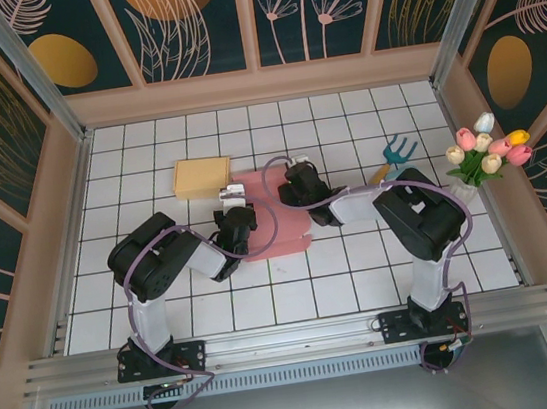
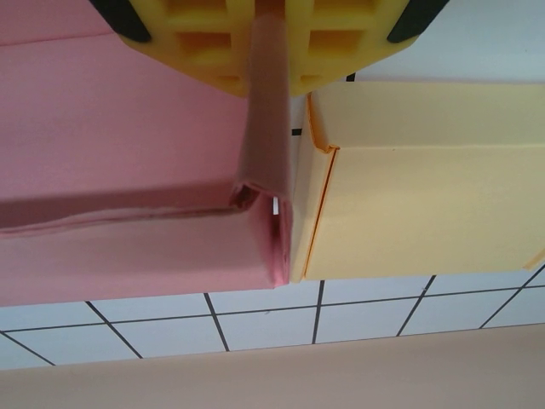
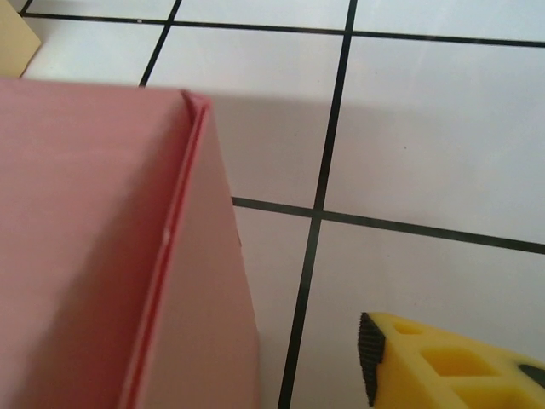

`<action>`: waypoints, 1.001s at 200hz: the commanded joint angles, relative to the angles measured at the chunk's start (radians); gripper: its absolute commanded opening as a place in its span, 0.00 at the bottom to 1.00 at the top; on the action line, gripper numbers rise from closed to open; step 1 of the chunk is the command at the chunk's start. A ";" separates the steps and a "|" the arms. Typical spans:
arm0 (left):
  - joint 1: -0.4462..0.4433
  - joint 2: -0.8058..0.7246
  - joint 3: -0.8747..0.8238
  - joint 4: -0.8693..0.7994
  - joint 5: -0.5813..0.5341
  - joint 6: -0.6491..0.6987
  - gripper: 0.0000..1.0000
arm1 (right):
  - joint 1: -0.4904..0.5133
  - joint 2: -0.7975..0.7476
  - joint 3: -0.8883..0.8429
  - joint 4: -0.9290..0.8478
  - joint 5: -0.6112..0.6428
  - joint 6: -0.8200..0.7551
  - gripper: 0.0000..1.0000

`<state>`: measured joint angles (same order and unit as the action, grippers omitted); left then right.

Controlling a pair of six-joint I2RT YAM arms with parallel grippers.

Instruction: Fold the paper box

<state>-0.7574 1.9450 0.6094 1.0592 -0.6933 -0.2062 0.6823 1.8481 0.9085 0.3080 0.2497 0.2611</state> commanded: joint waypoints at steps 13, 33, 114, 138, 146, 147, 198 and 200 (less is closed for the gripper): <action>0.006 0.023 -0.006 -0.053 -0.010 0.010 0.00 | 0.011 -0.060 -0.060 0.105 -0.084 0.006 0.58; 0.006 0.023 -0.007 -0.049 -0.012 0.010 0.00 | 0.043 -0.104 -0.080 0.121 -0.068 -0.010 0.58; 0.006 0.023 -0.010 -0.044 -0.013 0.007 0.00 | 0.077 -0.338 -0.118 -0.007 0.109 -0.046 0.57; 0.006 0.023 -0.008 -0.048 -0.014 0.007 0.00 | 0.074 -0.328 -0.076 -0.058 0.129 -0.065 0.56; 0.006 0.023 -0.008 -0.047 -0.013 0.007 0.00 | 0.073 -0.320 -0.070 -0.059 0.131 -0.069 0.56; 0.006 0.024 -0.007 -0.048 -0.013 0.007 0.00 | 0.073 -0.319 -0.070 -0.058 0.132 -0.068 0.56; 0.006 0.023 -0.007 -0.051 -0.011 0.010 0.00 | 0.073 -0.224 -0.066 0.011 0.128 -0.077 0.53; 0.006 0.023 -0.007 -0.052 -0.011 0.010 0.00 | 0.073 -0.220 -0.067 0.014 0.131 -0.078 0.53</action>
<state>-0.7563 1.9450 0.6090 1.0538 -0.6941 -0.2062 0.7593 1.5761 0.8169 0.2909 0.3481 0.2054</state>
